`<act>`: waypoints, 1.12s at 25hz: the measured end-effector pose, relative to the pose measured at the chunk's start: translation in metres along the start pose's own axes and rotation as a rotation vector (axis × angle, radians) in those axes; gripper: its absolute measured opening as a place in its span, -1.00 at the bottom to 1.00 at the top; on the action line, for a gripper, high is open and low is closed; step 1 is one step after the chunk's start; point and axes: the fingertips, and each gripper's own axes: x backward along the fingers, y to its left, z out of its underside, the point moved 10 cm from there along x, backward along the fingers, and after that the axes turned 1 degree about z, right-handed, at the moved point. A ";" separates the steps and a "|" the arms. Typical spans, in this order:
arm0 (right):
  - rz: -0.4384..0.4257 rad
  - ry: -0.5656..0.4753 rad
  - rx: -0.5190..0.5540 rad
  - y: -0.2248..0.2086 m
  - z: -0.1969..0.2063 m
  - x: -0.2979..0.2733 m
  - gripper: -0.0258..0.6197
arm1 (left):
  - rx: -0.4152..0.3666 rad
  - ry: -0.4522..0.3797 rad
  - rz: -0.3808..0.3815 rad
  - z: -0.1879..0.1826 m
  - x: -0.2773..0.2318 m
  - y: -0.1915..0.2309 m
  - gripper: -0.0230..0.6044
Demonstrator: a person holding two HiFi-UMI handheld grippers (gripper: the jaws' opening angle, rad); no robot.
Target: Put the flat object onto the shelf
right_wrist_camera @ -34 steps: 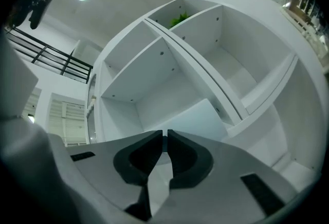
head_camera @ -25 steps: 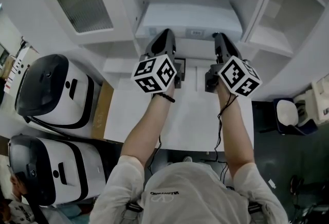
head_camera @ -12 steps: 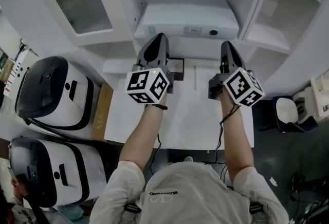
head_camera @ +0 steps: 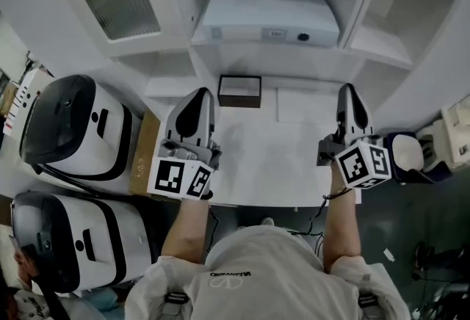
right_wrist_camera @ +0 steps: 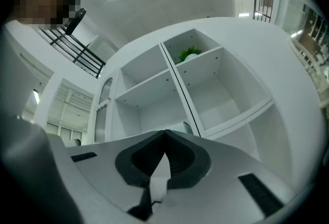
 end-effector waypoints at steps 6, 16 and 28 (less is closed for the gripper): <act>-0.010 0.036 -0.011 -0.006 0.014 0.034 -0.89 | 0.034 0.030 -0.047 0.012 0.035 0.002 -0.91; -0.017 0.073 0.003 -0.013 0.025 0.067 -0.89 | 0.057 0.088 -0.063 0.032 0.054 -0.004 -0.91; -0.014 0.098 -0.010 -0.014 0.031 0.071 -0.89 | 0.070 0.092 -0.053 0.033 0.050 -0.012 -0.91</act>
